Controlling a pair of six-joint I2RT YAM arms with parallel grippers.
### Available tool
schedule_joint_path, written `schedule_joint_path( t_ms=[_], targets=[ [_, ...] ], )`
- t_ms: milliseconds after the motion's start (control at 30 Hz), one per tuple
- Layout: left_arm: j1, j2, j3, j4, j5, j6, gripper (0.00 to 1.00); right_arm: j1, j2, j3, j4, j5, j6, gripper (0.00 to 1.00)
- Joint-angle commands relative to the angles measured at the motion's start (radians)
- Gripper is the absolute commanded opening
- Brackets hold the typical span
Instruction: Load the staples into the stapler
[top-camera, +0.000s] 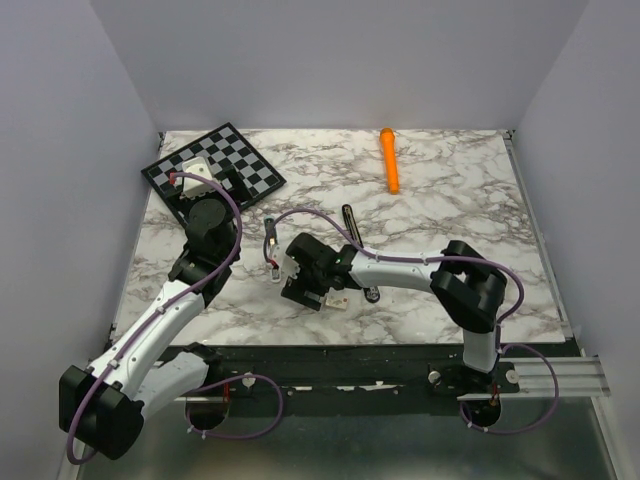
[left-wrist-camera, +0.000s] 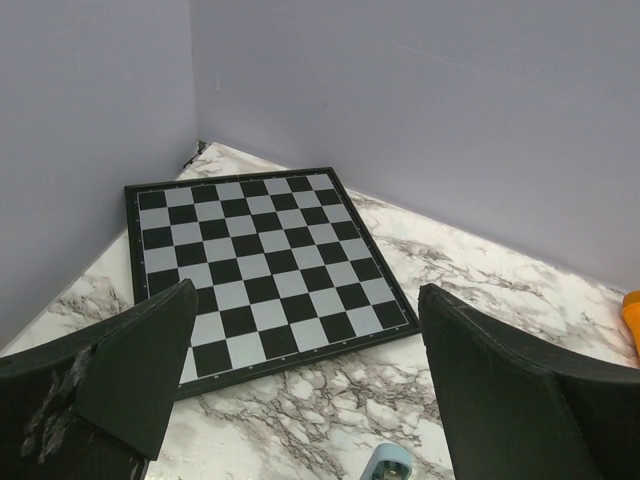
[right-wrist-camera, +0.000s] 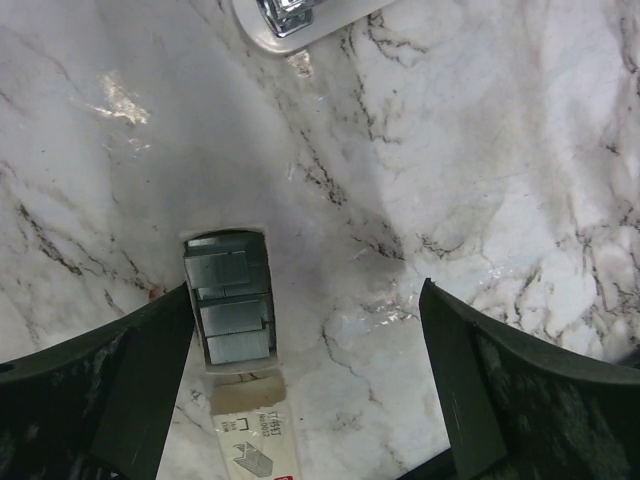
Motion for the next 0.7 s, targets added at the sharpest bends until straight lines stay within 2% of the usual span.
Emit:
schedule_joint_path(
  t_ms=[0, 267, 333, 467, 500, 600, 667],
  targets=[
    [0.002, -0.014, -0.008, 0.017, 0.01, -0.017, 0.99, 0.007, 0.025, 0.032, -0.006, 0.072, -0.053, 1.0],
    [0.002, -0.005, 0.035, -0.06, 0.052, -0.063, 0.99, -0.001, -0.078, 0.015, -0.012, 0.068, -0.059, 1.0],
    [0.002, 0.0, 0.073, -0.15, 0.07, -0.1, 0.99, -0.001, -0.104, 0.003, -0.02, 0.081, -0.058, 1.0],
    [0.002, 0.032, 0.209, -0.473, 0.163, -0.201, 0.99, -0.016, -0.208, -0.051, -0.018, 0.081, -0.003, 1.0],
    [0.002, 0.053, 0.269, -0.622, 0.188, -0.233, 0.99, -0.021, -0.254, -0.075, -0.015, 0.097, 0.041, 1.0],
    [0.002, 0.095, 0.351, -0.86, 0.315, -0.351, 0.99, -0.05, -0.34, -0.118, -0.014, 0.129, 0.15, 1.0],
    [0.001, 0.112, 0.366, -0.939, 0.436, -0.42, 0.99, -0.075, -0.388, -0.178, -0.009, 0.152, 0.203, 1.0]
  ],
)
